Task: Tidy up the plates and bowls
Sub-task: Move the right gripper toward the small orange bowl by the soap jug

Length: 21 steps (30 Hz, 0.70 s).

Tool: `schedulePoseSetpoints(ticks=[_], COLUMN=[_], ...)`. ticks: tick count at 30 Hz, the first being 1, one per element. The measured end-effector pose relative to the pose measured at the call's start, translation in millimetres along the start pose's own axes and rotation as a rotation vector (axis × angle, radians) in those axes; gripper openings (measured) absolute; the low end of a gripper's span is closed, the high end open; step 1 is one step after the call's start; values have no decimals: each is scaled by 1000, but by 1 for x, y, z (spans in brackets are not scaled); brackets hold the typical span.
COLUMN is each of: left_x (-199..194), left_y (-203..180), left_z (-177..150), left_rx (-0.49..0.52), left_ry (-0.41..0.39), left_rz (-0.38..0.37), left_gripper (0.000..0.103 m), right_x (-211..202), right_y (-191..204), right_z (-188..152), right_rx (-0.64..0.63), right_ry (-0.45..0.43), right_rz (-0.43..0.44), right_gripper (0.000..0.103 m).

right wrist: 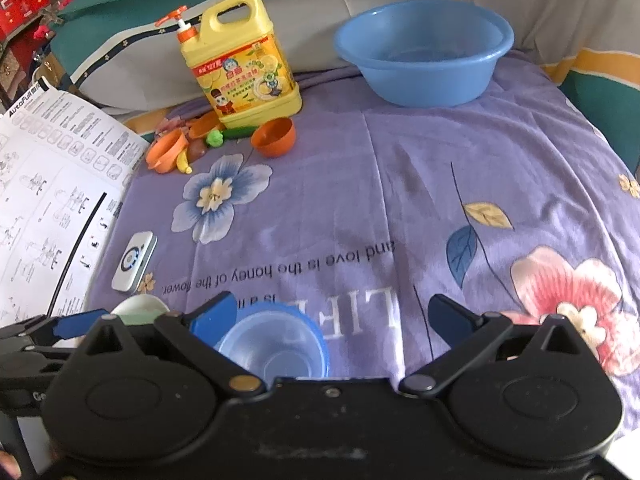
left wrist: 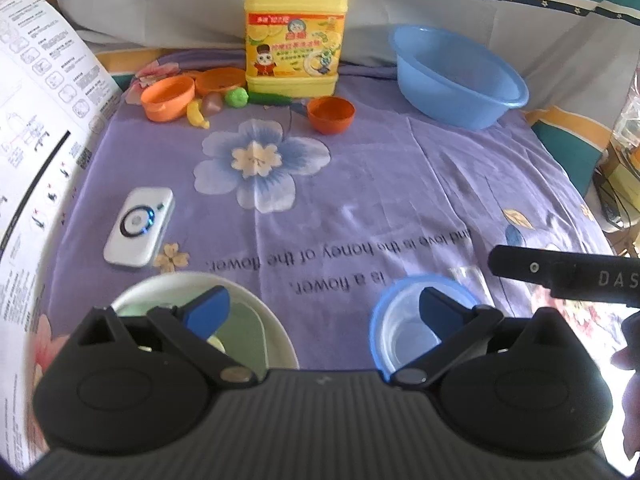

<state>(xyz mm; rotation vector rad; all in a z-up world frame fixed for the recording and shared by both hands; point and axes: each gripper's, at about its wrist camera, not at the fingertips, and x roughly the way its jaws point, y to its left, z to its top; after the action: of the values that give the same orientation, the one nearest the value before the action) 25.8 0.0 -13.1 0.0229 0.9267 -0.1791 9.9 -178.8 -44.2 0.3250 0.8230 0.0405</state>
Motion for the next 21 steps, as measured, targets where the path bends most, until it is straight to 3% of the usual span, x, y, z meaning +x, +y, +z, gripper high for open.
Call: schedulePoseSetpoints(ticks=[11, 21], left_x=[27, 97], left_y=[20, 30], left_z=[68, 133], left_rx=[-16, -24], left_ry=[-64, -71], left_rz=[34, 63], left_gripper=[103, 103], right_x=[32, 96], right_y=[0, 5], right_z=[58, 124], right_rx=[22, 71], right_ry=[-26, -25], right_rz=[14, 49], right_gripper=[103, 99])
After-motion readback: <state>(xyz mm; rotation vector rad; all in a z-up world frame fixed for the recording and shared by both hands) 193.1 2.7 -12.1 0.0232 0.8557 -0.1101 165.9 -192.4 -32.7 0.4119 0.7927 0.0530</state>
